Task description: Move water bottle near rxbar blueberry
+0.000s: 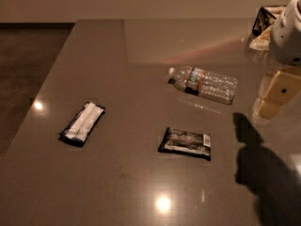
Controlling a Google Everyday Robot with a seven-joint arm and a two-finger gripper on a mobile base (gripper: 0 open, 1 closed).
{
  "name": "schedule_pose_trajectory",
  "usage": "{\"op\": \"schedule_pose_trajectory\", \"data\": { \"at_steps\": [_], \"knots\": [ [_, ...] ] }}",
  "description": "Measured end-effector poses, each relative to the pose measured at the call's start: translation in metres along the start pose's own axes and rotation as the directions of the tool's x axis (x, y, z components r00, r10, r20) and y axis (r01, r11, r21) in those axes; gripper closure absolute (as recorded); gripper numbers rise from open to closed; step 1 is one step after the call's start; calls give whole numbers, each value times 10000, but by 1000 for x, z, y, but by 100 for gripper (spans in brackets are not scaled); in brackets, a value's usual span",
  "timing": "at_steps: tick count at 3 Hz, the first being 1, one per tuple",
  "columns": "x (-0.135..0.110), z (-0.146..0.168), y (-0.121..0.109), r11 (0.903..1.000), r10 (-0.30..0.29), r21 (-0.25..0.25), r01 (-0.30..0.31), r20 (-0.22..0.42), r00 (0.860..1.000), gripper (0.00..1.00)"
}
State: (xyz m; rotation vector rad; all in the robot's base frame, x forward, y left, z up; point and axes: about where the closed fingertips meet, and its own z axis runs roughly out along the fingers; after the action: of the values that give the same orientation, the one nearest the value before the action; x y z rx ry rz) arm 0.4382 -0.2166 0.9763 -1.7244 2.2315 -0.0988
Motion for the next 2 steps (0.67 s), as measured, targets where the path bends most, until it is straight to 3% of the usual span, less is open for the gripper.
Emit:
{"op": "schedule_pose_trajectory", "data": {
  "at_steps": [1,2],
  "knots": [
    [-2,2,-5,10000,45,7,-45,72,10000,0],
    [-12,13,-29,9997,232,-19,-232,366,9991,0]
  ]
}}
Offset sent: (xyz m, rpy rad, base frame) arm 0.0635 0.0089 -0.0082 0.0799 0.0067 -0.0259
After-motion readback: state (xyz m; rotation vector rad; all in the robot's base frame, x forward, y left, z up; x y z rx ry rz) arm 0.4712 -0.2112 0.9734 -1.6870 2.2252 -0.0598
